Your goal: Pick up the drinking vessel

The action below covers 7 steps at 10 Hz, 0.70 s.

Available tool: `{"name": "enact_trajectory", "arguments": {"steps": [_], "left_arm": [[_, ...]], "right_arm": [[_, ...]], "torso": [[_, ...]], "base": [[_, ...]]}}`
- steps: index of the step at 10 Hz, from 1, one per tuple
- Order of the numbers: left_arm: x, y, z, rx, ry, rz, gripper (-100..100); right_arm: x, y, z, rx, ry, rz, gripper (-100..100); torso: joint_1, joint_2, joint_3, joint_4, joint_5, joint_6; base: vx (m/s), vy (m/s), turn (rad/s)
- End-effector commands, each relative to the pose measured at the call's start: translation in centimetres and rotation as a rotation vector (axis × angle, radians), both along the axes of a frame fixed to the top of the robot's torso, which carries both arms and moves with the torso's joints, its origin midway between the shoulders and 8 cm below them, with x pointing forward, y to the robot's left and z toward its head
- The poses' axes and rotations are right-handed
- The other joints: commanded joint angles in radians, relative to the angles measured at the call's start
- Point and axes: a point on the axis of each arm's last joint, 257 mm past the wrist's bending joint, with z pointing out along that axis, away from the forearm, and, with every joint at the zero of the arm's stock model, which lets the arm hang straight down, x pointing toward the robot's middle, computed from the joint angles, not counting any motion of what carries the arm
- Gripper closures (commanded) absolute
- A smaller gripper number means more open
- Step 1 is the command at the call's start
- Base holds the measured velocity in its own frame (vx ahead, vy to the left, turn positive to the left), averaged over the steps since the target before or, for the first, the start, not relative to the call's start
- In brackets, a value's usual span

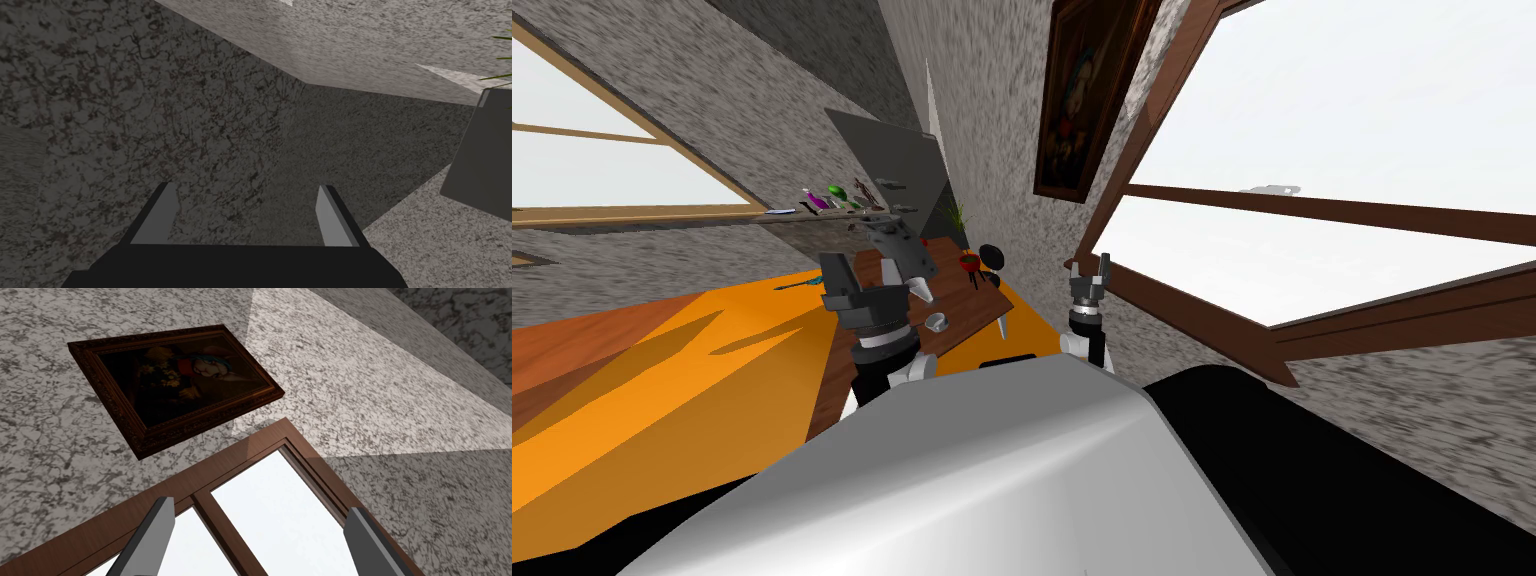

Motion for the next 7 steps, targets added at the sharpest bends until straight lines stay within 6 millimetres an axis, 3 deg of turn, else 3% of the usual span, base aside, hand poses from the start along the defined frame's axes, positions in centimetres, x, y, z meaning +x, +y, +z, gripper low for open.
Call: {"name": "enact_trajectory", "arguments": {"steps": [1, 7], "left_arm": [[1.2, 0.2, -1.7, 0.011, 0.048, -0.008, -100], [5.4, 1.7, -8.4, 0.012, 0.224, -0.017, -100]], "right_arm": [[0.0, 0.0, 0.0, 0.0, 0.0, 0.0, 0], [0.0, 0.0, 0.0, 0.0, 0.0, 0.0, 0]], "torso": [[0.0, 0.0, 0.0, 0.0, 0.0, 0.0], [-0.001, 0.002, 0.001, 0.0, 0.0, 0.0]], "base": [[-0.021, -0.011, -0.006], [-0.035, -0.016, -0.004]]}}
